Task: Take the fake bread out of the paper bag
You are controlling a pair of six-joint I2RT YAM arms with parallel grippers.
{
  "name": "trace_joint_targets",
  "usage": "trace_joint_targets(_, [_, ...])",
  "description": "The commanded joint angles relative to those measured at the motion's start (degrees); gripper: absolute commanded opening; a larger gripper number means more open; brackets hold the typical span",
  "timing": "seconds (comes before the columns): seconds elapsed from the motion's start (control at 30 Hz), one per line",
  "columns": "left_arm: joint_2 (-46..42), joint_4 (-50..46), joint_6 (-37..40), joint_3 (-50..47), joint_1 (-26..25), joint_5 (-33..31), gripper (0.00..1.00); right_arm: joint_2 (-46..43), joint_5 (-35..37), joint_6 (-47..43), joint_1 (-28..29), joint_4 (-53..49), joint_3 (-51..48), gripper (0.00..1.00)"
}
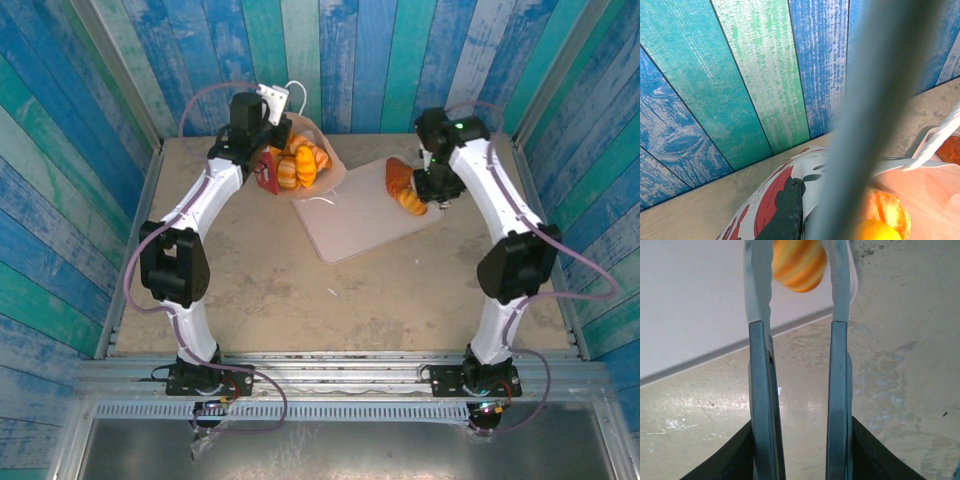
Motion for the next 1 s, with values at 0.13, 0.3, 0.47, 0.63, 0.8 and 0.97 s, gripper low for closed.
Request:
trace_joint_targets(0.13, [2.1,0.4,-0.1,1.4,-0.2,0.1,0.00,-4.1,-10.8,-4.1,-6.0,7.4,-10.4,0.44])
trace_joint_targets(0.3, [2.1,0.0,-0.3,1.5,-0.2,0.0,0.00,-3.8,-13.9,-5.3,-7.7,9.9,-13.1,0.45])
trace_joint_targets(0.47, [2.1,-0.1,-0.1,1.7,-0.2,-0.3,0.00,-2.7,-14.4,-5.8,-8.3,10.7,-13.4,0.45])
trace_joint_targets(0.63, [2.5,-0.5,0.0,2.3,-0.2,-0.3,0.00,-1.5,-14.5,-6.5,-8.7,11.2,-13.3,0.45])
trace_joint_targets(0.8, [2.6,-0.5,0.0,2.4,-0.3,-0.2,0.00,-0.4,-13.9,-6.4,-8.9,11.2,-13.1,0.46])
trace_joint_targets(0.97, [2.7,-0.6,-0.1,2.4,-0.2,-0.3,0.00,0.5,-13.8,-6.5,-8.8,11.2,-13.3,0.46])
